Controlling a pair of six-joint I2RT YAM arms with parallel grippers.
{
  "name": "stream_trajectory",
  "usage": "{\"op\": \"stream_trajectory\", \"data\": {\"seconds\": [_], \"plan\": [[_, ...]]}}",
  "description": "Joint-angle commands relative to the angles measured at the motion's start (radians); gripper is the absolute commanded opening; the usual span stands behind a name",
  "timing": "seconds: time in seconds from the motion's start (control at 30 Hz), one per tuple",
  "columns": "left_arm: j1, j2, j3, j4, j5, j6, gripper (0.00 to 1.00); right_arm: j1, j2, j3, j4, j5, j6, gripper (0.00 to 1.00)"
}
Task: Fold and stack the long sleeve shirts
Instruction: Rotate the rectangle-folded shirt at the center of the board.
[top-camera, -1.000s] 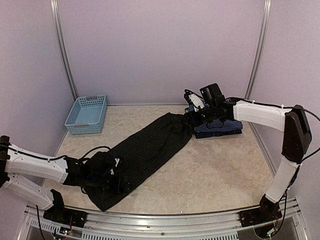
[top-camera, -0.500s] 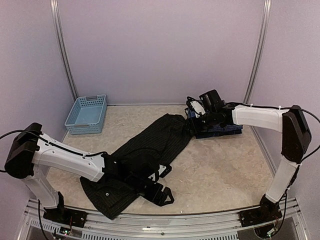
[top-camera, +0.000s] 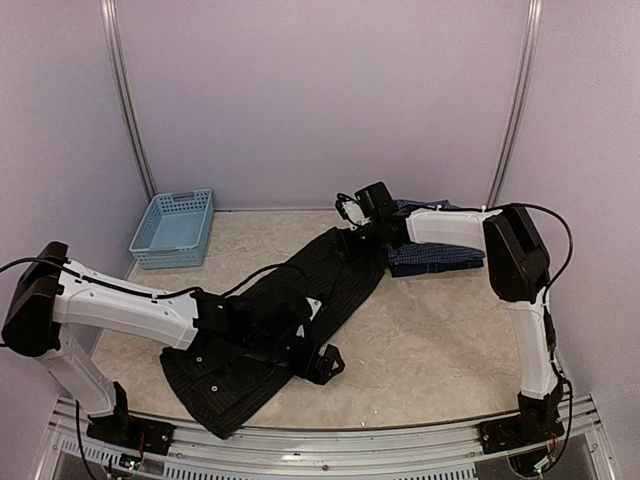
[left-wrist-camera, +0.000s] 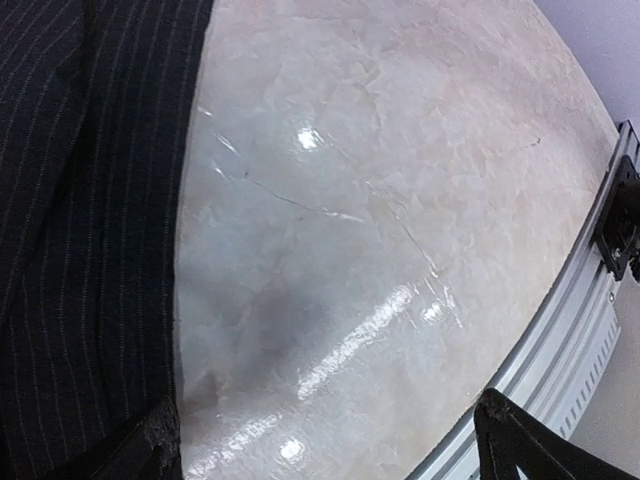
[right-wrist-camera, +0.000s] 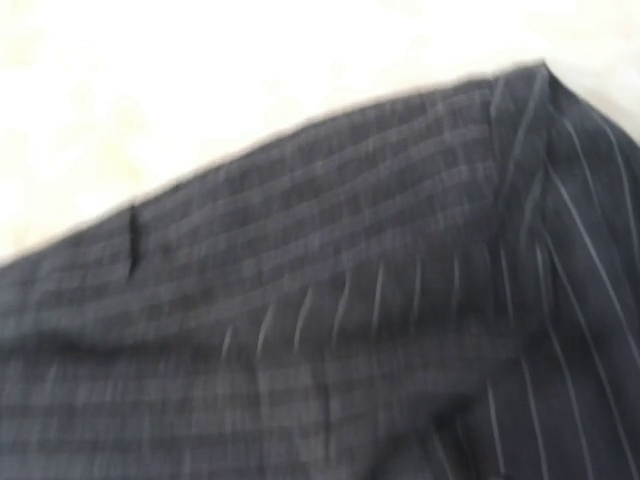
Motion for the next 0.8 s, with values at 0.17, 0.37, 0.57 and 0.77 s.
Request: {"op": "stream_trajectory", "data": {"seconds": [0.17,0.37,0.57,0.77], "plan": [[0.099,-0.111,-0.009,-0.026,-0.148,-0.010,0.99,0.008,0.215,0.231,-0.079,0.016,0.083,0.68],[0.158,-0.170,-0.048,-0.017,-0.145,-0.017,0.99,0.008,0.316,0.340,-0.097,-0.026,0.105,0.68],[0.192,-0.199,-0.081,-0.011,-0.151,-0.033,0.99,0.004,0.413,0.448,-0.085,-0.091,0.152,0.68],[0.214,-0.205,-0.121,-0.005,-0.154,-0.055,0.99,-0.020,0.518,0.588,-0.038,-0.219,0.221,0.67]]}}
